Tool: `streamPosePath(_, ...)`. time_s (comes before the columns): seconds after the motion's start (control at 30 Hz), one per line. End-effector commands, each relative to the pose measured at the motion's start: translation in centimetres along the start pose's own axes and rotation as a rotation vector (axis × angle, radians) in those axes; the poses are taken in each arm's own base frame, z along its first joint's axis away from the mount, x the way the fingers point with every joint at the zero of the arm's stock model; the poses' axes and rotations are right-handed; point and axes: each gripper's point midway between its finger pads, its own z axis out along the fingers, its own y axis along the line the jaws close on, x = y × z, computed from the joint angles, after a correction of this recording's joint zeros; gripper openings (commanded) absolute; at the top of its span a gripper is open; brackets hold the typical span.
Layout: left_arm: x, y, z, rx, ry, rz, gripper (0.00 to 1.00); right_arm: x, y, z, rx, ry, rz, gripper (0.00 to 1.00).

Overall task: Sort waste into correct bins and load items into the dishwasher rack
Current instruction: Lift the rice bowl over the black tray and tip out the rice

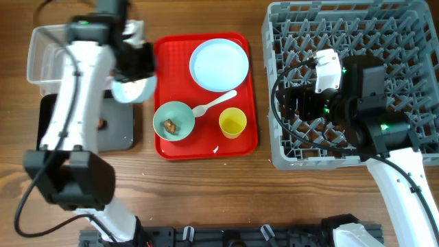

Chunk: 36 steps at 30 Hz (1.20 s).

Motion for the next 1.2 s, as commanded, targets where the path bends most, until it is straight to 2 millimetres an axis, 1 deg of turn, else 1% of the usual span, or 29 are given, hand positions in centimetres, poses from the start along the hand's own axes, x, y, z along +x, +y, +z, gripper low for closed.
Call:
streamPosePath(0.0, 0.1, 1.8, -2.4, 0.205, 0.001, -0.046, 0.04, -0.9, 0.4, -0.3, -0.012, -0.023, 0.002, 1.00)
streamPosePath(0.03, 0.2, 2.7, -2.4, 0.241, 0.007, -0.057, 0.04, -1.0, 0.4, -0.3, -0.012, -0.025, 0.002, 1.00)
streamPosePath(0.13, 0.6, 4.5, -2.2, 0.328, 0.008, -0.066, 0.04, -1.0, 0.4, -0.3, -0.012, -0.027, 0.001, 1.00)
streamPosePath(0.27, 0.9, 5.9, -1.9, 0.502, -0.026, -0.084, 0.04, -1.1, 0.4, -0.3, -0.013, -0.029, 0.001, 1.00)
streamPosePath(0.47, 1.4, 8.9, -0.7, 0.608, -0.078, -0.181, 0.04, -1.0, 0.4, -0.3, -0.013, -0.028, 0.020, 1.00)
streamPosePath(0.53, 1.8, 9.5, -0.5, 0.646, -0.093, -0.204, 0.04, -1.0, 0.4, -0.3, -0.013, -0.028, 0.020, 1.00)
streamPosePath(0.67, 2.4, 10.1, -0.5, 0.754, -0.152, -0.198, 0.04, -1.1, 0.4, -0.3, -0.013, -0.028, 0.021, 1.00)
streamPosePath(0.77, 2.6, 11.1, -0.3, 0.805, -0.195, -0.235, 0.04, -1.0, 0.4, -0.3, -0.013, -0.028, 0.021, 1.00)
streamPosePath(0.87, 2.6, 11.7, -0.6, 0.876, -0.248, -0.263, 0.04, -1.0, 0.4, -0.3, -0.013, -0.027, 0.021, 1.00)
streamPosePath(0.9, 2.7, 12.0, -0.9, 0.917, -0.273, -0.284, 0.04, -1.0, 0.4, -0.3, -0.013, -0.025, 0.023, 1.00)
streamPosePath(1.0, 2.7, 12.8, -1.6, 0.961, -0.312, -0.322, 0.04, -1.0, 0.4, -0.3, -0.013, -0.025, 0.029, 1.00)
streamPosePath(1.17, 2.2, 13.9, -3.9, 1.057, -0.396, -0.367, 0.04, -1.0, 0.4, -0.3, -0.014, -0.025, 0.029, 1.00)
